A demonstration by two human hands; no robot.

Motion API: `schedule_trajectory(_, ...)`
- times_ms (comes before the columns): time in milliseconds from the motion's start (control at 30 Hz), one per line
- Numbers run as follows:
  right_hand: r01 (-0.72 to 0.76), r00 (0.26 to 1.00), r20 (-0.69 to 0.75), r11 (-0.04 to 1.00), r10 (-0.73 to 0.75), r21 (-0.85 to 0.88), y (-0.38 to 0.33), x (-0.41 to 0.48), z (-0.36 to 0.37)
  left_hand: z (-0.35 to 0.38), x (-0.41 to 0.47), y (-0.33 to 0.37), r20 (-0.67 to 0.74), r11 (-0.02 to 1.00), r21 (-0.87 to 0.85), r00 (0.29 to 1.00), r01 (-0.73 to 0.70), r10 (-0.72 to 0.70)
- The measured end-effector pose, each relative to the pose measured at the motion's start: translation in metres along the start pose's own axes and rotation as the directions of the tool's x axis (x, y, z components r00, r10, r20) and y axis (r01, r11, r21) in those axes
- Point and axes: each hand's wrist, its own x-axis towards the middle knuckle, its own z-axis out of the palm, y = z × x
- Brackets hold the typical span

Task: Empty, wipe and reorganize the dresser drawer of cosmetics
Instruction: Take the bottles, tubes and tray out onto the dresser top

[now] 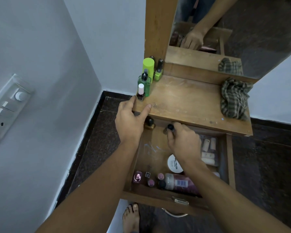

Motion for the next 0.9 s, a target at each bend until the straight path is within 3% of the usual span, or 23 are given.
schedule_trajectory(133, -0.028, 0.994, 0.104, 0.996, 0.037, -0.087, 0.003, 0.006, 0.008, 0.0, -0.001, 0.0, -0.004, 1.0, -0.017, 1.0, 0.013, -0.013)
schedule_trajectory(433, 0.048, 0.993, 0.111, 0.992, -0.035, -0.116, 0.009, 0.003, 0.012, -0.001, 0.0, 0.001, 0.028, 1.0, -0.008, 0.999, 0.025, -0.025)
schedule_trajectory(900, -0.015, 0.992, 0.129, 1.0, 0.013, 0.008, -0.004, -0.003, 0.017, 0.0, -0.001, 0.001, 0.023, 1.0, -0.002, 1.0, 0.017, -0.017)
